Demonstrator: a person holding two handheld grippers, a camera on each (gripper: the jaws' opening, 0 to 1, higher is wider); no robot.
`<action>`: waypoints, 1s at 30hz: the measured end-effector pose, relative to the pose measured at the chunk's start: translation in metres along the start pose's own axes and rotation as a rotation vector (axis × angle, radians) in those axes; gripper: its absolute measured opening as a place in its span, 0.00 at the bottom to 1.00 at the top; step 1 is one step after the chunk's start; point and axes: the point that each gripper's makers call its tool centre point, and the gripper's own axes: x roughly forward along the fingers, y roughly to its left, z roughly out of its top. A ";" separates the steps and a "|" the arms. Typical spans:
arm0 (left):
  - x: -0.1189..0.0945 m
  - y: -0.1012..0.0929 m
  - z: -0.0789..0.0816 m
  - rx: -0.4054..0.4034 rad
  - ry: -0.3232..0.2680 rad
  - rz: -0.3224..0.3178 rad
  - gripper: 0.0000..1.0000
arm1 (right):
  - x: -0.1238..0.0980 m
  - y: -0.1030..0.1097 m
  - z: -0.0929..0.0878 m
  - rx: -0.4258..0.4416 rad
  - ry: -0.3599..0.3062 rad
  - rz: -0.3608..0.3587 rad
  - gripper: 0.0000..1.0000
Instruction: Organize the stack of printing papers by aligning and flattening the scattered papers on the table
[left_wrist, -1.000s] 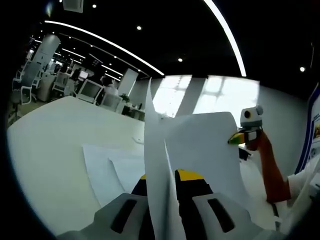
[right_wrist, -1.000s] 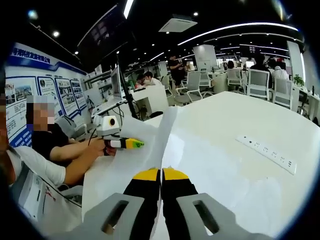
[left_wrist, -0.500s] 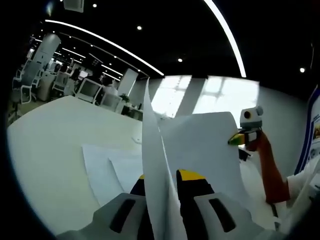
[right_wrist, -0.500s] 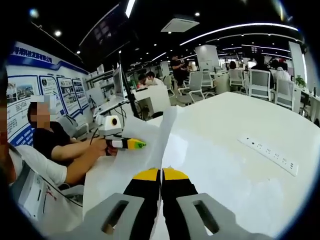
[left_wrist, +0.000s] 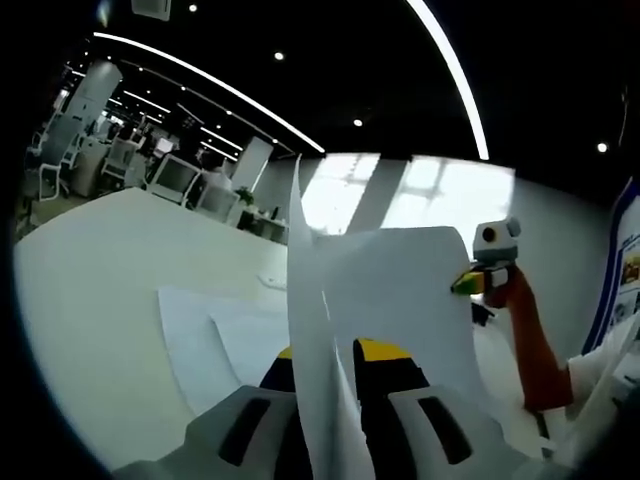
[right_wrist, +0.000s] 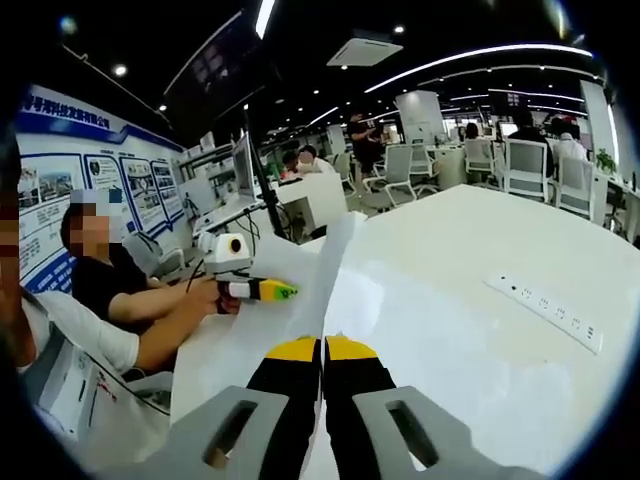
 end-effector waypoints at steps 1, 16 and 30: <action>0.000 -0.001 -0.001 0.000 0.001 -0.003 0.12 | 0.000 -0.001 -0.001 0.003 0.001 -0.001 0.00; 0.001 -0.007 -0.001 -0.006 0.000 -0.027 0.12 | 0.008 -0.011 -0.009 0.046 0.011 0.011 0.00; 0.001 -0.007 -0.001 -0.010 0.000 -0.031 0.13 | 0.015 -0.018 -0.013 0.080 0.014 0.013 0.00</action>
